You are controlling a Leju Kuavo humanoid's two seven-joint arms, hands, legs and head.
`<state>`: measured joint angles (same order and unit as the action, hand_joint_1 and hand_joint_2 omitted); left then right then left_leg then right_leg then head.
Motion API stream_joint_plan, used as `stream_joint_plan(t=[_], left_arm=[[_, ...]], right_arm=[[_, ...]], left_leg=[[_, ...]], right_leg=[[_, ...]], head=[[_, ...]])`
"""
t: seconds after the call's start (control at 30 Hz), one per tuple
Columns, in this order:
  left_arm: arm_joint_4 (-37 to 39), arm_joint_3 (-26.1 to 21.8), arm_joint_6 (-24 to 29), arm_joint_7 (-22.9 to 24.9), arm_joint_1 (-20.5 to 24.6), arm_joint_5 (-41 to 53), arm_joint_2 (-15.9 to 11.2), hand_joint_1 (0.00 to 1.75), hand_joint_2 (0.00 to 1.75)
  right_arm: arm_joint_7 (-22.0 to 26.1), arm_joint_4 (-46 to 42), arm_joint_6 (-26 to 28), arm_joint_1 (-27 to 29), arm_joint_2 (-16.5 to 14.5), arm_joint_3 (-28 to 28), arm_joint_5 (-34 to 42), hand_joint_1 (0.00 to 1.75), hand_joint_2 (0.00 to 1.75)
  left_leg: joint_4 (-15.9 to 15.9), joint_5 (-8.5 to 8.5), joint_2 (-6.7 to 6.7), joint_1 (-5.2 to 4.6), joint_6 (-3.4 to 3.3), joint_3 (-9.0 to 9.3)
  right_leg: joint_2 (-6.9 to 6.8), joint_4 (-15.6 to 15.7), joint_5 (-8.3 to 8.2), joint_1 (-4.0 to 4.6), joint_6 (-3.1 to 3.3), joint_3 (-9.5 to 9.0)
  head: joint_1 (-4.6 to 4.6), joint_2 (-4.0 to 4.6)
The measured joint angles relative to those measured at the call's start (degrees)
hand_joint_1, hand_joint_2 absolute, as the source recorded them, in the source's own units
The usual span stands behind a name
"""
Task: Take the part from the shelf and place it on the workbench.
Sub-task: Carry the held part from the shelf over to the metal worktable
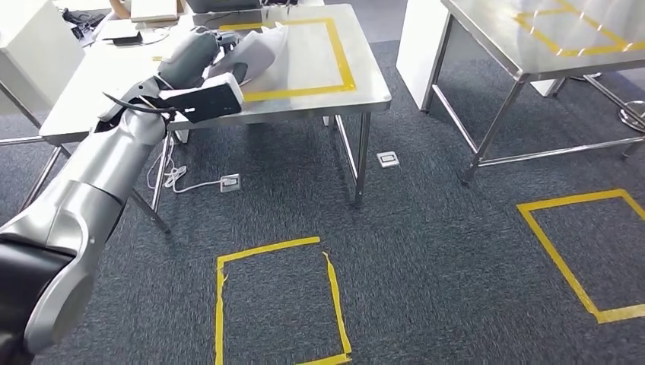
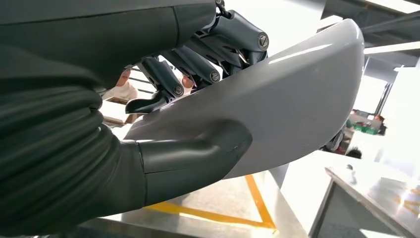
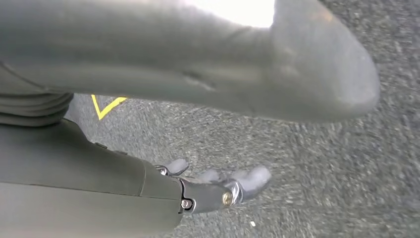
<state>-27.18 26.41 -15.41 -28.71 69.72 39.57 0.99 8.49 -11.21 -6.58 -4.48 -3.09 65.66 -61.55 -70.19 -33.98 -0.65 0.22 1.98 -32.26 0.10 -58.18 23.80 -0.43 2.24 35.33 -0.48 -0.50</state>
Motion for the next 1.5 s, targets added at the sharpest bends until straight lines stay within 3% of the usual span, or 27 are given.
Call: stream_joint_plan(t=[0.07,0.1,0.13,0.2,0.27,0.3,0.4,0.47,0.57,0.6,0.63,0.67,0.77,0.8,0.87,0.93,1.0,1.07,1.13,1.17,1.2,1.27,1.3,1.33,1.4,1.43,1.5], left_arm=[[0.6,0.0,0.1,0.4,-0.3,0.6,-0.6,1.75,1.75],[0.8,0.0,0.1,0.5,-0.5,0.7,-0.8,1.75,1.75],[1.0,0.0,0.1,0.7,-0.6,0.9,-1.0,1.75,1.75],[1.5,0.0,0.1,1.2,-0.5,1.4,-1.4,1.75,1.75],[2.0,0.0,0.2,1.9,-0.4,2.1,-1.8,1.75,1.75],[2.2,0.0,0.3,2.2,-0.4,2.3,-2.0,1.75,1.75],[2.6,-0.1,0.7,2.7,-0.3,2.5,-2.7,1.75,1.75],[2.9,-0.1,1.0,3.1,-0.3,2.6,-3.0,1.75,1.75],[3.6,-0.1,1.4,3.5,-0.7,3.2,-3.5,1.75,1.75],[3.8,-0.1,1.4,3.6,-1.0,3.4,-3.7,1.75,1.75],[4.0,-0.1,1.5,3.8,-1.2,3.5,-3.9,1.75,1.75],[4.2,-0.1,1.6,3.9,-1.3,3.7,-4.0,1.75,1.75],[4.8,-0.1,1.8,4.1,-1.7,4.0,-4.2,1.75,1.75],[4.9,-0.1,1.8,4.2,-1.8,4.0,-4.3,1.75,1.75],[4.9,-0.1,1.9,4.5,-1.7,4.1,-4.5,1.75,1.75],[4.9,-0.2,2.0,4.6,-1.4,4.1,-4.8,1.75,1.75],[5.2,-0.2,2.0,4.6,-1.6,4.2,-5.0,1.75,1.75],[5.5,-0.2,2.1,4.4,-2.2,4.2,-5.1,1.75,1.75],[5.7,-0.2,2.1,4.3,-2.8,4.4,-5.1,1.75,1.75],[5.8,-0.2,2.0,4.3,-2.9,4.6,-5.0,1.75,1.75],[6.0,-0.2,2.0,4.3,-3.1,4.8,-4.9,1.75,1.75],[6.4,-0.3,1.9,4.4,-3.3,5.3,-4.6,1.75,1.75],[6.5,-0.3,1.9,4.5,-3.4,5.5,-4.4,1.75,1.75],[6.6,-0.3,1.8,4.5,-3.4,5.6,-4.1,1.75,1.75],[6.5,-0.3,1.7,4.6,-3.0,5.7,-3.5,1.75,1.75],[6.5,-0.4,1.7,4.6,-2.8,5.7,-3.3,1.75,1.75],[6.4,-0.5,1.7,4.7,-2.5,5.8,-3.0,1.75,1.75]], right_arm=[[-0.1,0.0,0.0,0.0,-0.1,0.1,0.0,0.00,0.00],[-0.1,0.0,0.0,0.1,-0.1,0.1,0.0,0.00,0.00],[-0.1,0.0,0.0,0.2,-0.2,0.1,0.0,0.00,0.00],[-0.1,0.0,0.0,0.2,-0.3,0.2,0.0,0.00,0.00],[-0.2,0.0,0.1,0.1,-0.3,0.2,0.1,0.00,0.00],[-0.2,0.0,0.1,0.1,-0.3,0.3,0.1,0.00,0.00],[-0.3,0.0,0.1,0.2,-0.3,0.3,0.2,0.00,0.00],[-0.3,0.0,0.1,0.1,-0.2,0.3,0.1,0.00,0.00],[-0.4,0.0,0.0,0.1,-0.2,0.3,-0.1,0.00,0.00],[-0.4,0.0,0.0,0.2,-0.2,0.3,-0.1,0.00,0.00],[-0.3,0.0,0.0,0.3,-0.3,0.3,-0.2,0.00,0.00],[-0.3,0.0,0.0,0.4,-0.3,0.3,-0.2,0.00,0.00],[-0.1,0.0,0.1,0.6,-0.2,0.3,-0.2,0.00,0.00],[-0.1,0.0,0.1,0.7,-0.2,0.3,-0.2,0.00,0.00],[0.0,0.0,0.1,0.6,-0.2,0.3,-0.2,0.00,0.00],[0.1,0.0,0.2,0.4,-0.2,0.3,-0.3,0.00,0.00],[0.1,0.0,0.2,0.3,-0.2,0.3,-0.4,0.00,0.00],[0.0,0.0,0.2,0.3,-0.2,0.3,-0.5,0.00,0.00],[0.0,0.0,0.2,0.4,-0.3,0.3,-0.4,0.00,0.00],[0.0,0.0,0.2,0.4,-0.3,0.4,-0.4,0.00,0.00],[-0.1,0.0,0.2,0.5,-0.3,0.4,-0.3,0.00,0.00],[-0.2,0.0,0.2,0.4,-0.4,0.7,-0.3,0.00,0.00],[-0.3,0.0,0.3,0.4,-0.4,0.8,-0.2,0.00,0.00],[-0.3,0.0,0.3,0.3,-0.4,0.9,-0.2,0.00,0.00],[-0.4,0.0,0.4,0.1,-0.4,1.1,-0.1,0.00,0.00],[-0.3,0.0,0.4,0.0,-0.4,1.2,-0.1,0.00,0.00],[-0.3,-0.1,0.5,-0.2,-0.4,1.2,0.0,0.00,0.00]], left_leg=[[-3.3,-3.28,0.02,0.15,0.41,-4.22],[-2.9,-3.70,0.05,0.25,0.48,-5.39],[-0.9,-2.47,0.09,0.36,0.52,-5.81],[5.8,4.24,0.45,0.61,0.59,-5.35],[10.4,9.11,0.86,0.58,0.04,-4.62],[11.2,9.87,0.91,0.54,-0.50,-4.40],[11.6,9.12,0.52,0.64,-2.00,-2.85],[11.7,8.36,0.37,0.70,-2.66,-1.67],[11.8,6.68,0.05,0.66,-2.90,0.00],[11.8,5.97,-0.04,0.64,-2.84,0.79],[11.8,5.19,-0.09,0.61,-2.75,1.72],[11.8,4.39,-0.11,0.58,-2.66,2.72],[11.9,1.88,-0.34,0.32,-2.12,5.06],[12.1,1.23,-0.47,0.22,-1.82,5.94],[10.9,1.59,-0.65,0.05,-1.03,6.35],[5.5,4.09,-0.43,0.04,-0.34,3.56],[-1.6,4.14,-0.09,0.11,0.01,-1.54],[-5.0,-0.55,0.03,0.17,0.14,-6.03],[-3.6,-4.83,0.06,0.18,0.04,-8.48],[-1.3,-4.43,0.08,0.17,-0.03,-9.00],[1.9,-1.12,0.15,0.17,-0.14,-9.19],[9.0,8.50,0.37,0.06,-0.39,-9.20],[11.0,12.08,0.41,-0.04,-0.72,-8.97],[12.0,13.29,0.40,-0.07,-1.09,-8.69],[11.7,12.77,0.19,0.12,-2.02,-7.32],[11.7,12.25,0.13,0.25,-2.39,-6.58],[11.7,10.97,0.01,0.30,-2.81,-4.89]], right_leg=[[0.19,0.0,0.99,-0.03,0.04,-0.90],[0.31,0.0,1.52,-0.07,-0.07,-1.45],[0.37,-0.1,2.11,-0.13,-0.25,-2.06],[0.40,-0.4,3.36,-0.20,-0.78,-3.19],[0.44,-0.5,4.49,-0.11,-1.51,-3.85],[0.44,-0.7,4.70,-0.04,-1.95,-4.10],[0.29,-2.7,4.40,-0.10,-2.81,-3.90],[0.17,-7.8,4.61,-0.22,-3.14,-0.76],[0.14,-16.3,8.35,-0.22,-3.56,6.68],[0.14,-16.6,9.43,-0.21,-3.53,8.17],[0.13,-15.1,9.34,-0.19,-3.40,8.81],[0.13,-12.1,7.68,-0.12,-3.15,8.65],[0.24,-1.5,-2.79,0.52,-1.94,6.78],[0.32,0.0,-4.56,0.69,-1.67,6.25],[0.44,0.3,-3.96,0.57,-1.28,5.05],[0.42,0.5,-2.88,0.29,-0.66,3.52],[0.41,0.6,-1.38,0.17,-0.13,1.65],[0.55,0.6,0.42,0.15,0.08,-0.40],[0.80,0.6,2.35,0.15,-0.02,-2.73],[0.89,0.6,3.38,0.15,-0.11,-4.01],[0.95,0.7,4.44,0.15,-0.24,-5.06],[1.10,0.4,6.64,0.30,-0.68,-6.88],[1.13,0.4,7.64,0.39,-1.02,-7.65],[1.15,0.0,8.23,0.53,-1.37,-8.39],[1.01,-1.8,8.13,0.60,-1.98,-8.60],[0.85,-4.2,7.39,0.56,-2.21,-7.47],[0.45,-10.8,7.04,0.36,-2.76,-2.91]], head=[[-0.08,0.00],[-0.13,0.00],[-0.16,0.00],[-0.22,0.00],[-0.27,0.00],[-0.27,0.00],[-0.10,0.00],[0.16,0.00],[0.52,0.00],[0.61,0.00],[0.67,0.00],[0.71,0.00],[0.83,0.00],[0.86,0.00],[0.84,0.00],[0.67,0.00],[0.43,0.00],[0.26,0.00],[0.15,0.00],[0.11,0.00],[0.09,0.00],[0.02,0.00],[-0.01,0.00],[-0.03,0.00],[0.06,0.00],[0.15,0.00],[0.37,0.00]])
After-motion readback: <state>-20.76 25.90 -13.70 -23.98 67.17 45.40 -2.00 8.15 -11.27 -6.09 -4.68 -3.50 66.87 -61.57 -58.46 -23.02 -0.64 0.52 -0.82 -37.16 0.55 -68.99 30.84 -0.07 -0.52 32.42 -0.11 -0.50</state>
